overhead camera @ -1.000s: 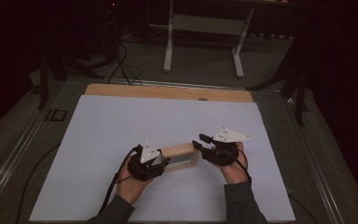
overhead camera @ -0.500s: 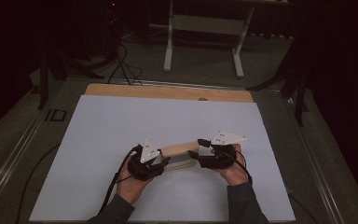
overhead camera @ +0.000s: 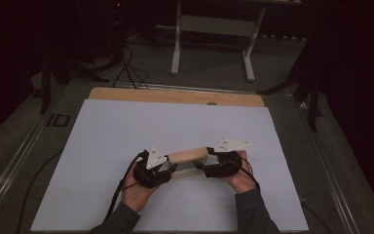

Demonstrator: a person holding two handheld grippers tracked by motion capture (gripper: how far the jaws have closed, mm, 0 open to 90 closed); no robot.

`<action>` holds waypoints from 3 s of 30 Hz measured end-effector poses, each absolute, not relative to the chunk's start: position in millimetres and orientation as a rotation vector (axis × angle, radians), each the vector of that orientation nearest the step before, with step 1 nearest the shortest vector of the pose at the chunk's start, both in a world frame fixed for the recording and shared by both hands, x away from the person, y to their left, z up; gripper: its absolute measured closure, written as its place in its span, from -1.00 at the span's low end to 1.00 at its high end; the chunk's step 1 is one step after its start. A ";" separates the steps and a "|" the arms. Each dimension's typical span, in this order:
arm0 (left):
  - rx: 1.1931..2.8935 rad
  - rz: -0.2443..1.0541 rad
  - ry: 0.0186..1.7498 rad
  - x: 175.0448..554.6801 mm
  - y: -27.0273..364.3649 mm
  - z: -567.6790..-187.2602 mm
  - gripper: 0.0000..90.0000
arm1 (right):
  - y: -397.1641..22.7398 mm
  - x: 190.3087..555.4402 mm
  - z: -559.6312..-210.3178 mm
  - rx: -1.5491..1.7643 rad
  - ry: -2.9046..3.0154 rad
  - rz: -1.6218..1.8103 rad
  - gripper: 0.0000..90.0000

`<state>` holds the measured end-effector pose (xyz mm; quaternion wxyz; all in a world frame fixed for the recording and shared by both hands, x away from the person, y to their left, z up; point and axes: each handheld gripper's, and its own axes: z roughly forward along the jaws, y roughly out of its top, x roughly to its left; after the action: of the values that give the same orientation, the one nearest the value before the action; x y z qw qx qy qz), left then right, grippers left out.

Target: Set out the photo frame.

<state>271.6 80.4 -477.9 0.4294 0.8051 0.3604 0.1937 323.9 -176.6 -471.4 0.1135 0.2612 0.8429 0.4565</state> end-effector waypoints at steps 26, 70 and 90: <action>1.978 0.455 0.928 283.3 89.2 -478.0 0.27 | -167.2 322.6 -475.1 0.747 2.440 1.233 0.02; 1.922 0.476 0.945 317.8 111.0 -480.9 0.18 | -139.7 346.8 -469.6 0.852 2.384 1.232 0.03; 1.875 0.453 0.979 336.9 115.9 -484.0 0.16 | -135.3 366.1 -471.4 0.911 2.368 1.272 0.02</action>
<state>336.9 115.9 -484.0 0.4702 0.7650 0.3994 0.1849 366.1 -135.3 -471.4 0.1512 0.3173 0.8247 0.4432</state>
